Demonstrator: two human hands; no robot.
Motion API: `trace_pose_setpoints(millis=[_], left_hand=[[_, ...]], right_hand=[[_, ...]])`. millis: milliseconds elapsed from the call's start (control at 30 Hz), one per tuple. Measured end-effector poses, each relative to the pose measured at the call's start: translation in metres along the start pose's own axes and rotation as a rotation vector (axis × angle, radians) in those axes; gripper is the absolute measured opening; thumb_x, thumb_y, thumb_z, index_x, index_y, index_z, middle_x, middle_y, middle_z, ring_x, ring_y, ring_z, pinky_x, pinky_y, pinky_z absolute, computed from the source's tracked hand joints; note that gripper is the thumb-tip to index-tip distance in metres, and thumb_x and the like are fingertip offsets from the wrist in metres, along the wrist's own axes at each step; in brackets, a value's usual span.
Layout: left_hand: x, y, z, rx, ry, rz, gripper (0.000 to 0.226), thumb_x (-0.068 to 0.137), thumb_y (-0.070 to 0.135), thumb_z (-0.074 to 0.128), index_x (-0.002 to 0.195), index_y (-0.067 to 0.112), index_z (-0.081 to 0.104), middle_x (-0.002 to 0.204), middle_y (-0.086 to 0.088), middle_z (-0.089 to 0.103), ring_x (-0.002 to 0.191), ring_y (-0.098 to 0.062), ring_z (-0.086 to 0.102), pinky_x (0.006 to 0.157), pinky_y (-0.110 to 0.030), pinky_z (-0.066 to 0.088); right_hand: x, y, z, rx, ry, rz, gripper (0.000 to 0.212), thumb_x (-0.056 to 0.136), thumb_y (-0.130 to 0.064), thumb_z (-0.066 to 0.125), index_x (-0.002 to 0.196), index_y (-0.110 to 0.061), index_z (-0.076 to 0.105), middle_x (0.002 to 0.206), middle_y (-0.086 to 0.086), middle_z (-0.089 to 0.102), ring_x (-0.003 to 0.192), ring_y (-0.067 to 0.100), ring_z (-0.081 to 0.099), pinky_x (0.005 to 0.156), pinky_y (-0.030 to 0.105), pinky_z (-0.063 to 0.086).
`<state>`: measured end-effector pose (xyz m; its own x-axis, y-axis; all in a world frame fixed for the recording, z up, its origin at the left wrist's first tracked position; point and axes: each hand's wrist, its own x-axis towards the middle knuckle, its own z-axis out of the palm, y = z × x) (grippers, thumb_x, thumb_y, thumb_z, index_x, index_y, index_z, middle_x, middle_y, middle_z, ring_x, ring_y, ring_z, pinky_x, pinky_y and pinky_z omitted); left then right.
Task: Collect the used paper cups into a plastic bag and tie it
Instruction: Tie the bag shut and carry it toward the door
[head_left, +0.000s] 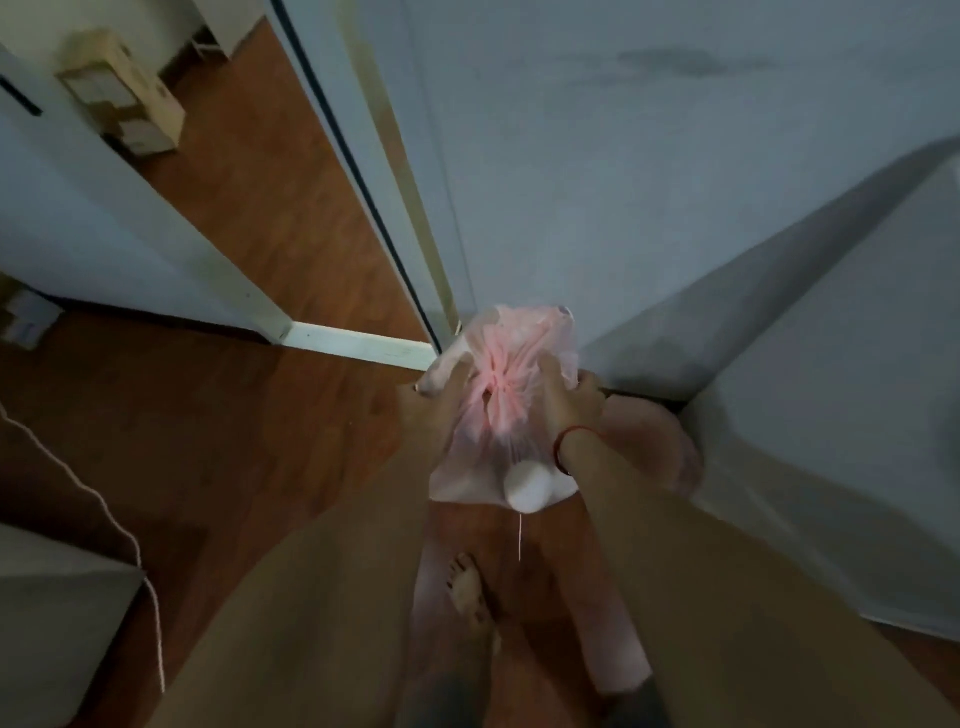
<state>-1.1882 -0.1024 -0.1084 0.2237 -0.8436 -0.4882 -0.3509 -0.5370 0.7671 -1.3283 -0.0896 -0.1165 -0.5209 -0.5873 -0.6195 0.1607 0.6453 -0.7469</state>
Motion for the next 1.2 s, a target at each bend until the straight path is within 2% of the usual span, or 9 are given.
trace_pose_setpoints(millis=[167,233,367,467,600,700,800,1033,1200], left_hand=[[0.13,-0.078,0.037,0.07,-0.029,-0.135,0.067,0.068,0.073,0.067,0.103,0.016,0.064,0.102,0.002,0.068,0.097,-0.021,0.067,0.082,-0.033,0.056],[0.18,-0.105,0.065,0.069,-0.083,-0.184,0.069,0.07,0.064,0.071,0.114,0.012,0.061,0.11,-0.002,0.066,0.1,-0.021,0.065,0.071,-0.025,0.051],[0.264,-0.164,0.118,0.146,-0.109,-0.104,0.073,0.059,0.074,0.07,0.1,0.014,0.069,0.09,0.001,0.073,0.084,-0.018,0.071,0.071,-0.028,0.056],[0.32,-0.208,0.17,0.137,-0.177,-0.14,0.087,0.064,0.066,0.073,0.129,0.014,0.05,0.117,0.0,0.061,0.103,-0.022,0.063,0.089,-0.039,0.055],[0.371,-0.269,0.227,0.15,-0.278,-0.128,0.083,0.073,0.055,0.074,0.137,0.014,0.041,0.123,-0.001,0.055,0.104,-0.019,0.059,0.075,-0.028,0.054],[0.398,-0.302,0.26,0.189,-0.301,-0.098,0.078,0.073,0.055,0.073,0.132,0.012,0.046,0.118,-0.003,0.058,0.1,-0.018,0.062,0.068,-0.025,0.052],[0.415,-0.321,0.287,0.178,-0.274,-0.051,0.076,0.067,0.055,0.077,0.122,0.008,0.053,0.112,-0.008,0.064,0.097,-0.021,0.065,0.08,-0.034,0.058],[0.44,-0.324,0.333,0.3,-0.412,0.011,0.073,0.071,0.06,0.061,0.13,0.017,0.052,0.119,-0.003,0.065,0.107,-0.024,0.064,0.095,-0.044,0.053],[0.415,-0.278,0.305,0.363,-0.392,-0.04,0.073,0.089,0.042,0.061,0.147,0.008,0.035,0.148,-0.011,0.045,0.135,-0.03,0.045,0.111,-0.041,0.039]], right_hand=[[0.113,0.065,0.076,-0.067,-0.053,0.151,0.092,0.056,-0.077,0.051,0.131,-0.024,0.048,0.127,0.007,0.055,0.113,0.031,0.056,0.101,0.049,0.045],[0.163,0.095,0.095,-0.038,-0.04,0.197,0.084,0.064,-0.072,0.053,0.131,-0.023,0.049,0.121,0.004,0.059,0.107,0.029,0.058,0.098,0.047,0.047],[0.246,0.144,0.116,0.002,0.001,0.242,0.062,0.076,-0.059,0.055,0.125,-0.022,0.056,0.111,0.0,0.063,0.098,0.025,0.059,0.094,0.042,0.049],[0.312,0.19,0.127,-0.056,0.049,0.216,0.048,0.086,-0.048,0.053,0.123,-0.018,0.056,0.097,-0.001,0.059,0.083,0.019,0.056,0.081,0.034,0.044],[0.38,0.246,0.144,-0.182,0.089,0.242,0.051,0.088,-0.048,0.048,0.127,-0.014,0.05,0.104,0.004,0.056,0.086,0.022,0.052,0.064,0.024,0.036],[0.418,0.275,0.154,-0.24,0.167,0.248,0.06,0.083,-0.057,0.044,0.13,-0.02,0.048,0.123,0.009,0.051,0.107,0.029,0.053,0.087,0.04,0.047],[0.448,0.291,0.159,-0.286,0.221,0.225,0.059,0.089,-0.05,0.042,0.136,-0.014,0.044,0.134,0.015,0.045,0.122,0.035,0.048,0.104,0.048,0.04],[0.476,0.309,0.158,-0.341,0.252,0.166,0.059,0.097,-0.045,0.031,0.142,-0.007,0.037,0.141,0.019,0.044,0.129,0.035,0.044,0.11,0.046,0.036],[0.441,0.267,0.15,-0.384,0.218,0.08,0.065,0.088,-0.043,0.032,0.141,-0.007,0.039,0.131,0.021,0.053,0.121,0.037,0.052,0.104,0.041,0.042]])
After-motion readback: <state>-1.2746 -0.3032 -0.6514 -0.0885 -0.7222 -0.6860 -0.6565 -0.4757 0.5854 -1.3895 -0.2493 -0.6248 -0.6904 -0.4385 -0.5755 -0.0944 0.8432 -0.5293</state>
